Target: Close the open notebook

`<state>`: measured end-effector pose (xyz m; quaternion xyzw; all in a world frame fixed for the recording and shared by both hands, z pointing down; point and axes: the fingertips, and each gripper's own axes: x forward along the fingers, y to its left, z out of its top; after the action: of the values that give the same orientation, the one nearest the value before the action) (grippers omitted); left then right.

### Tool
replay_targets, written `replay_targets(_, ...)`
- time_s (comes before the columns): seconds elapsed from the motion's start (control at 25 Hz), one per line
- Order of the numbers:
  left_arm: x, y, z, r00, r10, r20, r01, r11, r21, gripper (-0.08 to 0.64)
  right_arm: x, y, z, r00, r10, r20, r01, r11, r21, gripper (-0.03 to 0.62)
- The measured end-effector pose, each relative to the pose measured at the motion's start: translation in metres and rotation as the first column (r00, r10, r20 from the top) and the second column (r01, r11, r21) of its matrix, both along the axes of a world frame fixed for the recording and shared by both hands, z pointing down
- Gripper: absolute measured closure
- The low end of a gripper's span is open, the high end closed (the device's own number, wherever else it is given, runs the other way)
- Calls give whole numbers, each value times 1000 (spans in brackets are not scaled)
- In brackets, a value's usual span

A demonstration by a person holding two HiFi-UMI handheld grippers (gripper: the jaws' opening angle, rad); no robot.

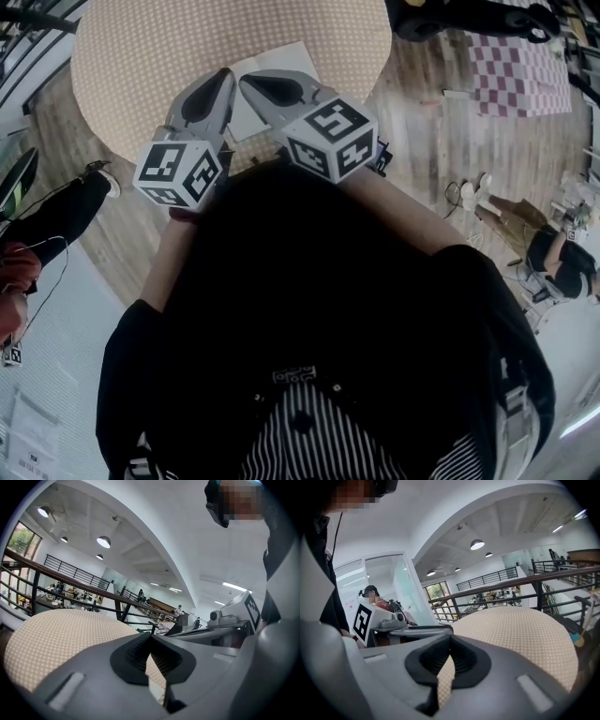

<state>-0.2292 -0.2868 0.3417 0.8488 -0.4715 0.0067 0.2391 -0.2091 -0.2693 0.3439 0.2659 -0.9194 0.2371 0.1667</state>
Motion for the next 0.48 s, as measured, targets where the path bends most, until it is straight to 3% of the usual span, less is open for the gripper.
replay_targets(0.48, 17, -14, 48, 1000, -12, 21, 14, 995, -101, 558, 17, -17, 36, 1000, -27, -3, 27, 997, -69, 592)
